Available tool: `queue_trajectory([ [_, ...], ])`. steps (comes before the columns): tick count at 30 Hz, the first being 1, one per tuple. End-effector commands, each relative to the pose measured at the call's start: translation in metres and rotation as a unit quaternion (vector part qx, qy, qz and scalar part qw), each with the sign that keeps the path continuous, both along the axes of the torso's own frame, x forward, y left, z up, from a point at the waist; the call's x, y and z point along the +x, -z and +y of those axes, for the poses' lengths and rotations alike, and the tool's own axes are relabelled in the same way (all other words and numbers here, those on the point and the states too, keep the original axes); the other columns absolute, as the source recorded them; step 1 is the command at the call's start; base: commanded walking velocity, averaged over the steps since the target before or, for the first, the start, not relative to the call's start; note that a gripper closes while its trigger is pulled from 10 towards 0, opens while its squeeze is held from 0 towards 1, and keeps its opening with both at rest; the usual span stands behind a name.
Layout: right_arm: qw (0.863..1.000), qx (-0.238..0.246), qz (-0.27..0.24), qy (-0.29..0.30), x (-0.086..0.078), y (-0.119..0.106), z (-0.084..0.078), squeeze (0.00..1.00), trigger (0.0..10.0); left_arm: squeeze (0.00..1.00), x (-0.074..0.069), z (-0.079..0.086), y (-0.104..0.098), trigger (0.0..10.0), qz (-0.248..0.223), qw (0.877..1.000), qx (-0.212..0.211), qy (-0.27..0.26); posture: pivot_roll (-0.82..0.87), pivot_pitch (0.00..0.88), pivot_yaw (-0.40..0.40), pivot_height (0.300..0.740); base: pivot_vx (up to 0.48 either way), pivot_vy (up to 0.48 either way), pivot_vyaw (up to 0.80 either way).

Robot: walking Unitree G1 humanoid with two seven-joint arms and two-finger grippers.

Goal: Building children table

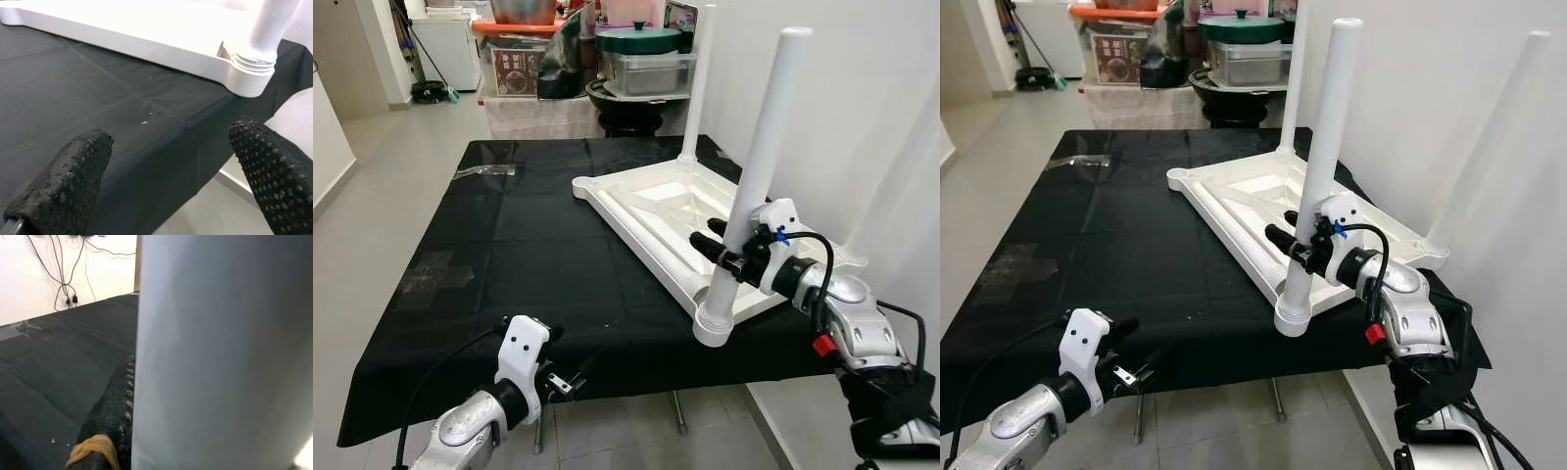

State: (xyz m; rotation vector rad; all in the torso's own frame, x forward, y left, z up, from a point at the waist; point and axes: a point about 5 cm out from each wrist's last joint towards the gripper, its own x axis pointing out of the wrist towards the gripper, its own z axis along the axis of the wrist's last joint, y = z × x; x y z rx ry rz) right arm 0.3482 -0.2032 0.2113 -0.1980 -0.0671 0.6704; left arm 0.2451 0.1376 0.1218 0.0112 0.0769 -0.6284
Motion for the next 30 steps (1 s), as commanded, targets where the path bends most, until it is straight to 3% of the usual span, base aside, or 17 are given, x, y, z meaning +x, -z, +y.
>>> queue_trajectory([
  [1,0.999,-0.017,0.011,-0.041,-0.005,0.011,0.009,0.0,0.0,0.0,-0.001,0.002,0.004,10.0,0.004,1.0,0.006,0.003,0.02,0.0,-0.043,0.74,0.0,0.0,0.0],
  [3,1.0,-0.015,0.012,-0.017,-0.002,0.011,0.008,0.0,0.0,0.0,0.0,0.001,0.003,10.0,0.004,1.0,0.005,0.006,0.01,0.0,-0.045,0.74,0.0,0.0,0.0],
  [5,0.996,-0.023,0.012,0.09,0.011,0.013,0.003,0.0,0.0,0.0,0.001,-0.001,0.002,10.0,0.002,1.0,0.003,0.008,0.0,0.0,-0.046,0.74,0.0,0.0,0.0],
  [6,0.976,-0.003,0.02,0.217,0.019,0.015,-0.006,0.0,0.0,0.0,0.002,-0.001,0.002,10.0,0.002,1.0,0.003,0.006,0.0,0.0,-0.041,0.74,0.0,0.0,0.0],
  [7,0.976,-0.003,0.02,0.217,0.019,0.015,-0.006,0.0,0.0,0.0,0.002,-0.001,0.002,10.0,0.002,1.0,0.003,0.006,0.0,0.0,-0.041,0.74,0.0,0.0,0.0],
  [9,0.926,0.023,0.037,0.375,0.023,0.021,-0.019,0.0,0.0,0.0,0.002,0.0,0.002,10.0,0.002,1.0,0.003,0.003,0.0,0.0,-0.04,0.74,0.0,0.0,0.0],
  [10,0.926,0.023,0.037,0.375,0.023,0.021,-0.019,0.0,0.0,0.0,0.002,0.0,0.002,10.0,0.002,1.0,0.003,0.003,0.0,0.0,-0.04,0.74,0.0,0.0,0.0],
  [11,0.892,0.041,0.037,0.449,0.016,0.027,-0.02,0.0,0.0,0.0,0.001,-0.001,0.002,10.0,0.002,1.0,0.003,0.003,0.0,0.0,-0.041,0.74,0.0,0.0,0.0],
  [13,0.863,0.056,0.035,0.501,0.002,0.035,-0.006,0.0,0.0,0.0,0.0,-0.001,0.002,10.0,0.004,1.0,0.004,0.003,0.01,0.0,-0.04,0.74,0.0,0.0,0.0],
  [20,0.869,0.06,0.046,0.488,-0.006,0.044,0.025,0.0,0.0,0.0,0.0,0.001,0.002,10.0,0.004,1.0,0.006,0.0,0.02,0.0,-0.043,0.74,0.0,0.0,0.0],
  [21,0.89,0.048,0.046,0.451,-0.003,0.043,0.035,0.0,10.0,0.0,0.0,0.002,0.002,10.0,0.004,1.0,0.007,-0.001,0.02,0.0,-0.041,0.74,0.0,0.0,0.0],
  [24,0.903,0.069,0.031,0.422,0.0,0.038,0.043,0.0,10.0,0.0,0.0,0.002,0.003,10.0,0.004,1.0,0.008,-0.002,0.02,0.0,-0.04,0.74,0.0,0.0,0.0],
  [25,0.905,0.084,0.015,0.416,0.001,0.031,0.039,1.0,10.0,0.0,0.0,0.002,0.003,10.0,0.004,1.0,0.009,-0.001,0.02,0.0,-0.04,0.74,0.0,0.0,0.0],
  [29,0.918,0.117,0.001,0.379,0.006,0.018,0.031,1.0,10.0,0.0,0.0,0.003,0.002,10.0,0.004,1.0,0.01,0.001,0.04,0.0,-0.043,0.74,0.0,0.0,0.0],
  [30,0.929,0.131,-0.005,0.347,0.008,0.01,0.027,0.29,10.0,0.0,0.0,0.003,0.002,10.0,0.004,1.0,0.01,0.001,0.04,0.0,-0.043,0.74,0.0,0.0,0.0],
])
